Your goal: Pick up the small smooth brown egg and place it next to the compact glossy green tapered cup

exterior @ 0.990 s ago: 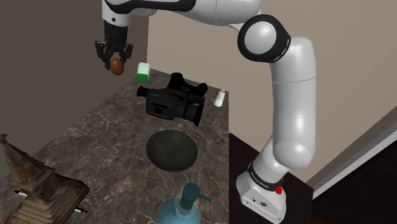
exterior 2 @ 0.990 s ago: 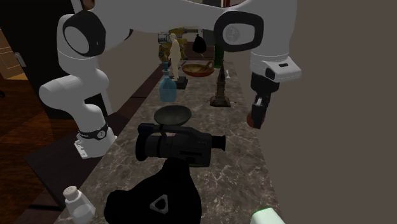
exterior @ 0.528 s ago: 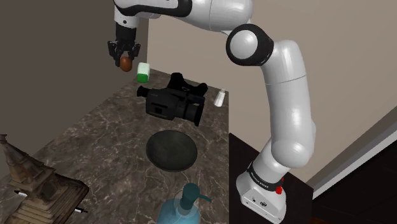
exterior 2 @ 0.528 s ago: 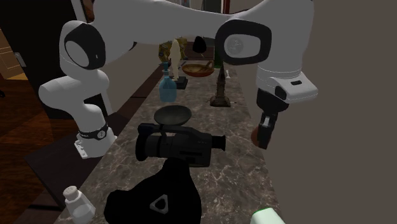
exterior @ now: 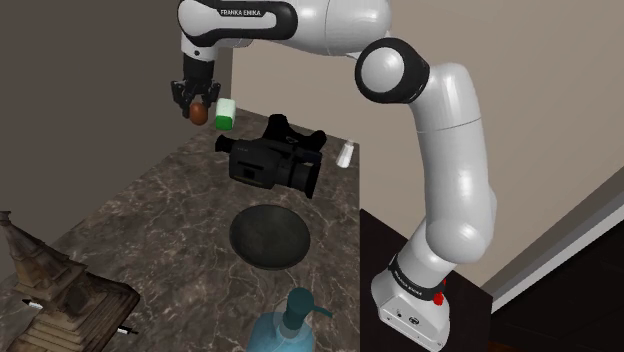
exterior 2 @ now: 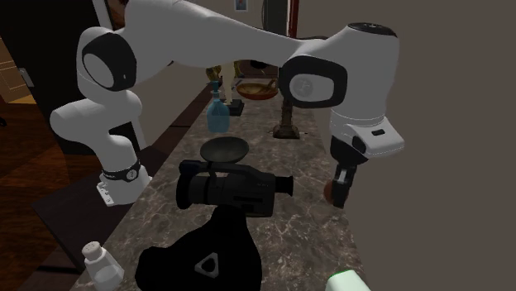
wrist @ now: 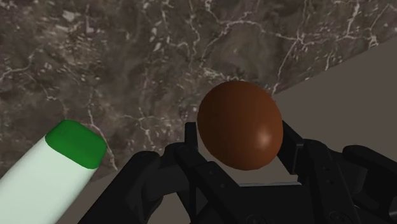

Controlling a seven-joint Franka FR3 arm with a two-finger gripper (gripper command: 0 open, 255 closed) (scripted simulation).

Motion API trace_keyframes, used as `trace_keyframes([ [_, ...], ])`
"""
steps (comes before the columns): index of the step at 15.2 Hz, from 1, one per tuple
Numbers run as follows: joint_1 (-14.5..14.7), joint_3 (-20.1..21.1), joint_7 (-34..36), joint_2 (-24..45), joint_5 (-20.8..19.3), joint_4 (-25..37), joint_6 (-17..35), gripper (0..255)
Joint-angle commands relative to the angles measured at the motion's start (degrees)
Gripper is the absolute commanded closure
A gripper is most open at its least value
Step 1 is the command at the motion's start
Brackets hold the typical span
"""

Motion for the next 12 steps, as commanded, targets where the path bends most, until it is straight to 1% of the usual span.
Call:
trace_keyframes([
  [1, -0.1, 0.0, 0.0, 0.0, 0.0, -1.5, 1.5, 255],
  [12, -0.3, -0.4, 0.0, 1.9, -0.4, -6.9, 8.8, 255],
])
